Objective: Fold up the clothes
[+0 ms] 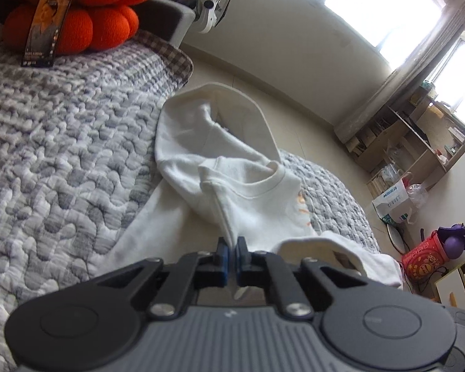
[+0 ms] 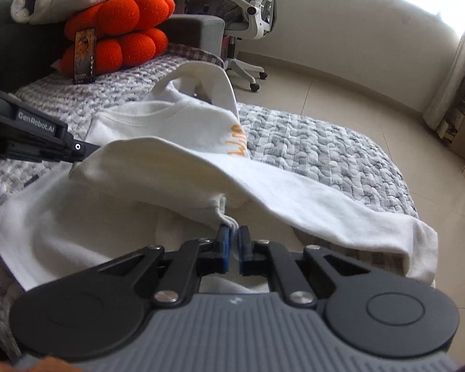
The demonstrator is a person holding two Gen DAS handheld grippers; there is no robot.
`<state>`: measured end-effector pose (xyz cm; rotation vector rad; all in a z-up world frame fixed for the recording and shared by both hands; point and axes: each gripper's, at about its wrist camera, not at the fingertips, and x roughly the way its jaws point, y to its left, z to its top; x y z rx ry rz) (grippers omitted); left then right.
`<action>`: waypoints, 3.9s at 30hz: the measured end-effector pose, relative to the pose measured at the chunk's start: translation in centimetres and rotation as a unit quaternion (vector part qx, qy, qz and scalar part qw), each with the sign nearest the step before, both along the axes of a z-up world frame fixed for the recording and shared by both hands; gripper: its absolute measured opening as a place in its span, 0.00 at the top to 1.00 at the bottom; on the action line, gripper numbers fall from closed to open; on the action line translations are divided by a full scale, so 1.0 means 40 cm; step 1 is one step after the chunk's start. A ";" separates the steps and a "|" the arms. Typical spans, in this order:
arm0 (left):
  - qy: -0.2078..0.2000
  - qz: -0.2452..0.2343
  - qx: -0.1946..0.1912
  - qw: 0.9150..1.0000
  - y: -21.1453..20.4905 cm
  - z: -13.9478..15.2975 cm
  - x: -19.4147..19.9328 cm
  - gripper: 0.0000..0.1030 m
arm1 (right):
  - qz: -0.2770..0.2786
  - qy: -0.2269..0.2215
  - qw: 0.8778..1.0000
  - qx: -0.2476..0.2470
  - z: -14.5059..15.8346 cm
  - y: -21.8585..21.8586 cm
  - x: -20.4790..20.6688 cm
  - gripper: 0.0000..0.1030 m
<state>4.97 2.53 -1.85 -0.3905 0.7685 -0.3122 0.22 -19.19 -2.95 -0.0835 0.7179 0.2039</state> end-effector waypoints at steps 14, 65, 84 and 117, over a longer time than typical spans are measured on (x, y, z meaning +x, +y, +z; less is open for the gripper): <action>-0.081 0.078 0.004 0.994 0.135 0.137 -0.069 0.96 | 0.052 0.005 0.982 0.183 0.109 0.055 -0.054 0.95; 0.054 0.302 0.054 0.950 0.464 -0.034 0.062 0.96 | 0.108 0.117 0.944 0.288 0.044 0.297 0.177 0.54; 0.054 0.321 0.032 0.945 0.466 -0.035 0.111 0.96 | -0.078 0.106 0.925 0.355 -0.076 0.128 0.519 0.54; -0.040 0.245 0.048 0.968 0.330 0.028 0.117 0.96 | -0.246 -0.122 0.927 0.255 0.065 0.004 0.340 0.89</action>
